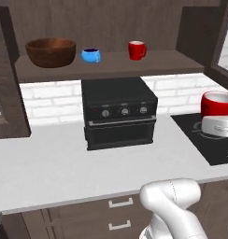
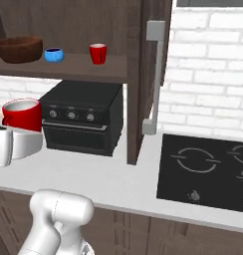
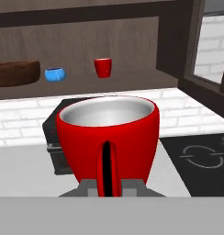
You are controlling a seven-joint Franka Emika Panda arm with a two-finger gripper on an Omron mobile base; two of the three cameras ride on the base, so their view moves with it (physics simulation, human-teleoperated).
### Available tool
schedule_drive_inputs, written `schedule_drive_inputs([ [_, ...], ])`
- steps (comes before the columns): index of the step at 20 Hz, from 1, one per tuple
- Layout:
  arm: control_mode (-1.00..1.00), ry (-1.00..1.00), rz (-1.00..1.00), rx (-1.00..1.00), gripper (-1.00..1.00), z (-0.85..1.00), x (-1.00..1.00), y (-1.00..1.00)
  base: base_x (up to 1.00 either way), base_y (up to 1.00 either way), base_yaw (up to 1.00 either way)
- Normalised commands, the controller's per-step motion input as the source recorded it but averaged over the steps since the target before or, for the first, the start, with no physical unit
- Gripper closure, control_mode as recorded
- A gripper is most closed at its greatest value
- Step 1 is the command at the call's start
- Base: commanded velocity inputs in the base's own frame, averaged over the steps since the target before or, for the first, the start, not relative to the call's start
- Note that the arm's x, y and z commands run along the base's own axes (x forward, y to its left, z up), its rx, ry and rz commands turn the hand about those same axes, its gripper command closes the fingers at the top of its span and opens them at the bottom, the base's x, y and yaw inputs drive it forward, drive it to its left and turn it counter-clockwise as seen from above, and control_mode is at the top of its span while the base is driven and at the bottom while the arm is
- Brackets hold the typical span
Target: Gather all objects into one cabinet and sort the glasses and bowls to opposite sides.
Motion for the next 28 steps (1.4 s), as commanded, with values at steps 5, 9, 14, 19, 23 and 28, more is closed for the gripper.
schedule_drive_inputs([
  [5, 1.0, 0.0, 0.0, 0.0, 1.0, 0.0, 0.0, 0.0, 0.19, 0.08, -0.4],
  [9, 1.0, 0.0, 0.0, 0.0, 1.0, 0.0, 0.0, 0.0, 0.17, 0.01, -0.29],
  [14, 1.0, 0.0, 0.0, 0.0, 1.0, 0.0, 0.0, 0.0, 0.09, 0.0, -0.08],
  [19, -1.0, 0.0, -0.08, 0.0, 1.0, 0.26, 0.33, 0.0, 0.0, 0.0, 0.0],
  [23, -1.0, 0.0, -0.11, 0.0, 1.0, 0.44, 0.5, 0.0, 0.0, 0.0, 0.0],
  [28, -1.0, -0.03, -0.12, 0.0, 1.0, 0.33, 0.44, 0.0, 0.0, 0.0, 0.0],
])
